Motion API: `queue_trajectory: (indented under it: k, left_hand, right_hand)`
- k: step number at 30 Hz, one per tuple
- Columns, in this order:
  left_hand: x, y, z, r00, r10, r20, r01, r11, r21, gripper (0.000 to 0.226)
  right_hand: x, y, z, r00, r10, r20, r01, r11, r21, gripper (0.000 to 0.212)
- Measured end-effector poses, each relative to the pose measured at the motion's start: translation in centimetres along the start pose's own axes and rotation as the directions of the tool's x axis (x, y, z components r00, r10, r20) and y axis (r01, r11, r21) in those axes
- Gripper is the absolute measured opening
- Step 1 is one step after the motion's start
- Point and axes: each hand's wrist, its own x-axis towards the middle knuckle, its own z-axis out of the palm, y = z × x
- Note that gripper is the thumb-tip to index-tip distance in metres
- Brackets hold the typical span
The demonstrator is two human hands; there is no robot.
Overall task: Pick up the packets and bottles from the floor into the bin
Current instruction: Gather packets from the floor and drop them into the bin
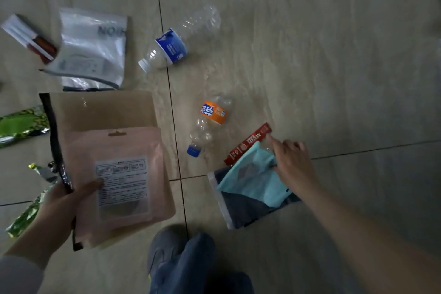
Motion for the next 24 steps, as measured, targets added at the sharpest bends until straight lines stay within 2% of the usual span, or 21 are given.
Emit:
queue_trajectory:
  k: [1,2,4,7,10,12,15,17,21,23,24]
  left_hand:
    - [0.1,0.5,-0.2,1.000,0.005,0.008,-0.006,1.000,0.014,0.029]
    - [0.4,0.7,-0.5,1.000,0.015,0.016,-0.016,1.000,0.023,0.030]
    - [1.3,0.9,-1.0,0.999,0.023,0.025,-0.024,0.999,0.037,0.029]
    - [2.3,0.4,-1.0,0.999,0.033,0.017,-0.034,0.997,0.065,0.031]
    - [2.9,-0.5,-0.5,0.998,0.054,0.015,-0.055,0.993,0.103,0.034]
    - [2.9,-1.2,-0.1,0.999,0.052,-0.017,-0.049,0.993,0.108,0.034]
    - [2.1,-1.4,0.7,0.998,0.025,-0.058,-0.017,0.990,0.140,0.037]
    - [1.1,-1.4,1.0,0.997,0.011,-0.071,0.001,0.987,0.160,0.035]
    - [-1.8,-1.0,0.6,0.998,-0.051,-0.025,0.054,0.985,0.165,0.033]
    - [-3.4,-0.6,-0.1,0.999,-0.050,0.005,0.049,0.992,0.118,0.028]
    - [-4.0,-0.3,-0.6,0.999,-0.036,0.013,0.034,0.992,0.120,0.025]
  right_hand:
    - [1.0,-0.3,-0.6,1.000,-0.017,-0.002,0.017,1.000,-0.010,0.075]
    - [2.0,-0.5,-0.8,0.999,-0.039,-0.037,0.039,0.999,0.004,0.066]
    - [4.2,-1.3,-0.9,0.997,-0.070,-0.033,0.073,0.991,0.114,0.034]
    - [6.7,-2.4,1.1,0.984,-0.170,-0.057,0.175,0.980,0.096,0.017]
    - [7.8,-2.3,2.8,0.968,-0.238,-0.078,0.242,0.969,0.047,0.016]
    - [7.5,-1.9,2.7,0.962,-0.272,-0.030,0.270,0.960,-0.068,0.015]
    - [6.9,-1.7,2.0,0.974,-0.155,0.163,0.168,0.983,-0.070,0.035]
    - [6.0,-1.4,1.9,0.955,-0.087,0.285,0.127,0.984,-0.126,0.035]
    - [2.9,-2.1,-0.3,0.884,-0.100,0.457,0.215,0.954,-0.208,0.024]
    - [1.5,-3.2,-2.2,0.869,-0.164,0.468,0.254,0.957,-0.137,0.021]
    - [1.2,-3.9,-3.2,0.852,-0.187,0.488,0.273,0.956,-0.110,0.027]
